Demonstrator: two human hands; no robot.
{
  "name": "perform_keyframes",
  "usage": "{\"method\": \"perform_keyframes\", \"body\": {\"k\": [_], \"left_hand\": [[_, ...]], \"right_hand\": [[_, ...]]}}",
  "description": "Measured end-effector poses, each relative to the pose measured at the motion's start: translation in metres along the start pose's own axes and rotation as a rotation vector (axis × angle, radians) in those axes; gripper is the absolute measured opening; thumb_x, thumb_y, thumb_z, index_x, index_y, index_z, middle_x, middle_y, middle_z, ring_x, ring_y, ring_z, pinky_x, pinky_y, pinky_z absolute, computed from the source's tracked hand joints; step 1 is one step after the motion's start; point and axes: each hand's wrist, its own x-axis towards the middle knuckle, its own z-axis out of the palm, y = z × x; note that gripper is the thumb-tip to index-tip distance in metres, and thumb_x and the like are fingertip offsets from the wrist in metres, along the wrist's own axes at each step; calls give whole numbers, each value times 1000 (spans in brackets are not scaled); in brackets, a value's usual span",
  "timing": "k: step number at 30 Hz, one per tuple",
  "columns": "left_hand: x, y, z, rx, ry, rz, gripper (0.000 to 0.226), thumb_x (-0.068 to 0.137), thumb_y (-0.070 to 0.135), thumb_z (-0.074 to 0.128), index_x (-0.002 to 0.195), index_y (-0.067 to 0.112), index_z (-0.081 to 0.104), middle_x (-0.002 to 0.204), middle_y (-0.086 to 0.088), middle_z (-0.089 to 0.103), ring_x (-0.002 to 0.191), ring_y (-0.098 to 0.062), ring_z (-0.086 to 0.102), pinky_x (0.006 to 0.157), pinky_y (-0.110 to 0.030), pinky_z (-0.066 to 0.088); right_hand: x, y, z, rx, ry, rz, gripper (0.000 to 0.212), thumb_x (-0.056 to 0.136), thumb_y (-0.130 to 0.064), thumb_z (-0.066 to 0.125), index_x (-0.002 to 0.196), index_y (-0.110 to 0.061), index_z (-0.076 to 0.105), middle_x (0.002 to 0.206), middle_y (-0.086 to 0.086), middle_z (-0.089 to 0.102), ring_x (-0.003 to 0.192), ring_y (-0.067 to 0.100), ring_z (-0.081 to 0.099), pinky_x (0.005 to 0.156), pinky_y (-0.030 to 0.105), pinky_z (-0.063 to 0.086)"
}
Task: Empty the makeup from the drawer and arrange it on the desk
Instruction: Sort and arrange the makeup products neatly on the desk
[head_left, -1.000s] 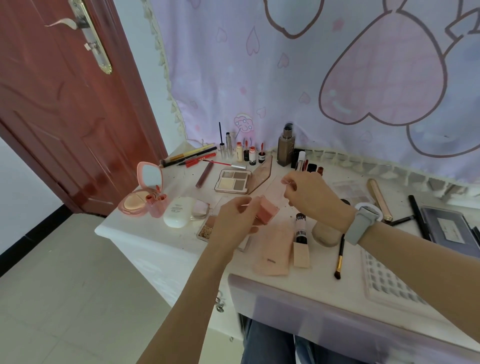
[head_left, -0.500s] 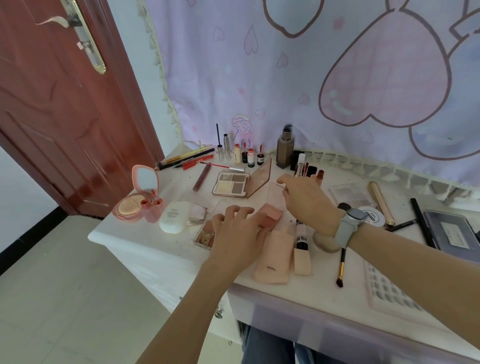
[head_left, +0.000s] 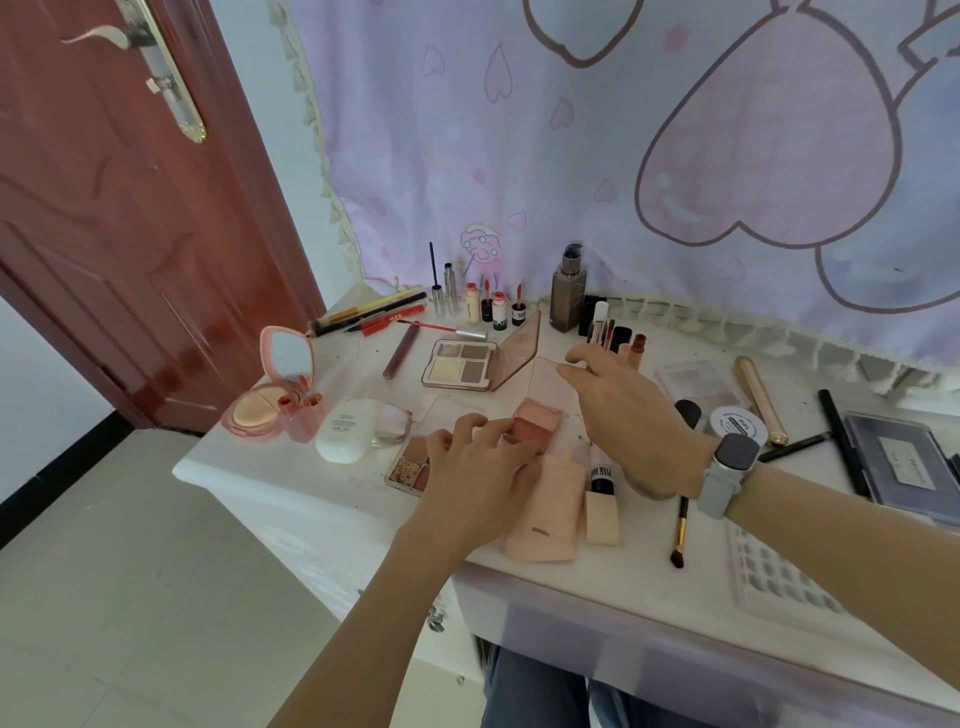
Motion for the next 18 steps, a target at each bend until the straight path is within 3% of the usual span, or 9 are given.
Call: {"method": "perform_keyframes", "body": {"k": [3,11,18], "left_hand": [[3,3,-2,-28,-67,-25,37,97,44,29,129,39,48,146,11,32,135,-22,16,104,-41,13],[7,10,-3,-102,-115,-65,42,97,49,21,126,40,51,147,6,29,136,-21,13,106,-43,11],[9,10,-4,-117,-115,-74,46,98,47,18,123,37,55,144,6,32,134,-21,15,105,-42,10]], "right_hand": [[0,0,-5,-62,-65,26,51,88,6,42,138,-5,37,144,11,31,126,26,36,84,31,44],[3,-2,-8,-118,-112,22,54,88,4,41,140,-8,31,142,9,29,125,23,33,88,27,40],[5,-3,-4,-173,-98,51,51,85,6,45,134,-5,35,130,12,33,113,26,37,72,27,37]]}}
